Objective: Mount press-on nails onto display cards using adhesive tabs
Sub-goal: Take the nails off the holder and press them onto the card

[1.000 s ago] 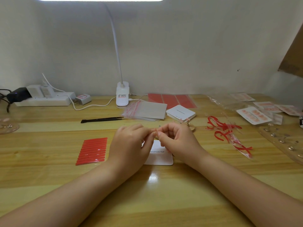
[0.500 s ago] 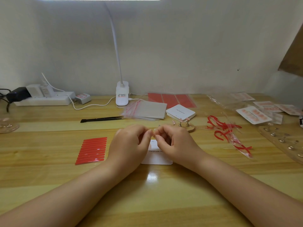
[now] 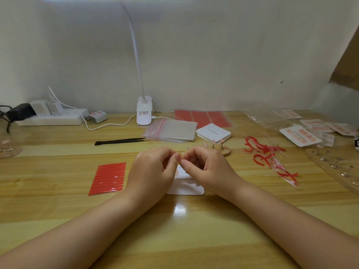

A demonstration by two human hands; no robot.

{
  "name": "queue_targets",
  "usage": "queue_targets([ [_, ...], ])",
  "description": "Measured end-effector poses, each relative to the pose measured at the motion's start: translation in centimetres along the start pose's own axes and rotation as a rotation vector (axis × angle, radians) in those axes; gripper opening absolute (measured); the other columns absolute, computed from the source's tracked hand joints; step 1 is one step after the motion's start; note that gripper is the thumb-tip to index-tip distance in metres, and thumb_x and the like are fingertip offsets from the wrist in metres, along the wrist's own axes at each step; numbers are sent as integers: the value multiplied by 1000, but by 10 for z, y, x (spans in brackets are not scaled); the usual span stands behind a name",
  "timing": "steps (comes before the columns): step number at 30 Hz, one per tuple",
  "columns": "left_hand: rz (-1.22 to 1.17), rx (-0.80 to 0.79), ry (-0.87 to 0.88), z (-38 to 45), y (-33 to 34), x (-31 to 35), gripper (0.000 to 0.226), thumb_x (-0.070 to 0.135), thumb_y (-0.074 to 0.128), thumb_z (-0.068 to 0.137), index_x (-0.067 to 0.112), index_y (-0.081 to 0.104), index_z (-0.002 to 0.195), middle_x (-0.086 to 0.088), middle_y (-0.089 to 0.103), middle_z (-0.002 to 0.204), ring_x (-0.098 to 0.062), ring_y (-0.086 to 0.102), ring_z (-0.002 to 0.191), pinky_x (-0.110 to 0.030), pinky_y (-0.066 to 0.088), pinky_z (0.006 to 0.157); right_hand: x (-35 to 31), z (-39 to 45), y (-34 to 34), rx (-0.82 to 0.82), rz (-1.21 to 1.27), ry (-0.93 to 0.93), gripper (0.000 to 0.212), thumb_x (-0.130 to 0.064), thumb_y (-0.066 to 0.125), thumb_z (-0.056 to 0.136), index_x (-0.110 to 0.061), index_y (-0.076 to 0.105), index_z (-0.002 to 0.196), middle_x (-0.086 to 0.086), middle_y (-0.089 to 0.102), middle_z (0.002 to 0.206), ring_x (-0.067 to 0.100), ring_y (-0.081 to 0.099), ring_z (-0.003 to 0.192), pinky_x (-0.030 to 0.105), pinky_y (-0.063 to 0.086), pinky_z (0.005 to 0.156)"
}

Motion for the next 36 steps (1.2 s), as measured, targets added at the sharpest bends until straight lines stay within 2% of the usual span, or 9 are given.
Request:
queue_targets([
  [10, 50, 7, 64, 1, -2, -1, 25, 28, 53, 89, 12, 72, 82, 6, 63, 69, -18, 54, 64, -42, 45, 66, -2, 3, -5, -20, 81, 115, 12, -13, 65, 91, -2, 69, 88, 0, 66, 66, 4, 54, 51, 12, 43, 54],
  [12, 46, 18, 69, 1, -1, -2, 25, 27, 53, 89, 12, 72, 82, 5, 64, 70, -18, 55, 64, -43, 46, 66, -4, 2, -6, -17, 106, 132, 9, -10, 64, 91, -3, 70, 91, 2, 68, 69, 7, 58, 55, 20, 47, 53],
  [17, 15, 3, 64, 1, 0, -4, 26, 26, 53, 89, 11, 74, 85, 1, 65, 71, -22, 58, 68, -47, 46, 68, -7, -1, -4, 6, 162, 115, 11, -11, 71, 86, -1, 68, 89, 28, 67, 83, 47, 60, 77, 56, 50, 69],
  [19, 14, 4, 58, 1, 0, -5, 27, 27, 52, 90, 12, 74, 86, 2, 67, 74, -21, 59, 69, -47, 46, 69, -6, 0, -5, -14, 170, 118, 9, -10, 71, 86, -2, 69, 90, 24, 68, 81, 40, 62, 71, 53, 50, 67],
  [22, 1, 16, 36, 1, 0, -6, 27, 27, 51, 91, 12, 73, 89, 7, 66, 76, -18, 58, 71, -45, 47, 70, -4, 1, -6, -43, 232, 187, 15, -9, 60, 79, -8, 70, 90, 4, 69, 70, 10, 57, 55, 26, 47, 55],
  [24, -23, 34, 11, 2, 1, -8, 23, 22, 53, 95, 12, 74, 91, 10, 64, 76, -16, 59, 73, -43, 48, 70, -3, 3, -7, -21, 278, 228, 27, -12, 49, 72, -9, 70, 90, 2, 69, 68, 11, 53, 51, 18, 43, 50],
  [30, -83, 58, -39, 2, 2, -11, 15, 16, 59, 95, 15, 74, 95, 7, 69, 83, -14, 62, 78, -41, 50, 72, -1, 5, -9, 108, 247, 189, 21, 4, 56, 85, -10, 70, 81, 5, 69, 64, 11, 53, 47, 18, 44, 48],
  [33, -94, 57, -20, 2, 2, -10, 16, 23, 61, 94, 15, 75, 92, 7, 68, 77, -14, 61, 73, -44, 49, 68, 0, 4, -5, 83, 237, 157, 4, -7, 70, 86, -9, 73, 85, 5, 71, 67, 7, 61, 54, 19, 48, 51],
  [36, -101, 49, 5, 1, 0, -8, 25, 32, 55, 89, 17, 76, 90, 9, 67, 73, -13, 60, 69, -43, 49, 65, -3, 3, -2, 67, 219, 138, 12, -22, 77, 81, -11, 73, 82, 3, 71, 68, 7, 61, 54, 20, 47, 51],
])
Point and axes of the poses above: each hand's wrist, its own z-axis towards the middle knuckle, its own y-axis out of the palm, x = y × z, the point moved 1 cm from there along z, towards the middle knuckle
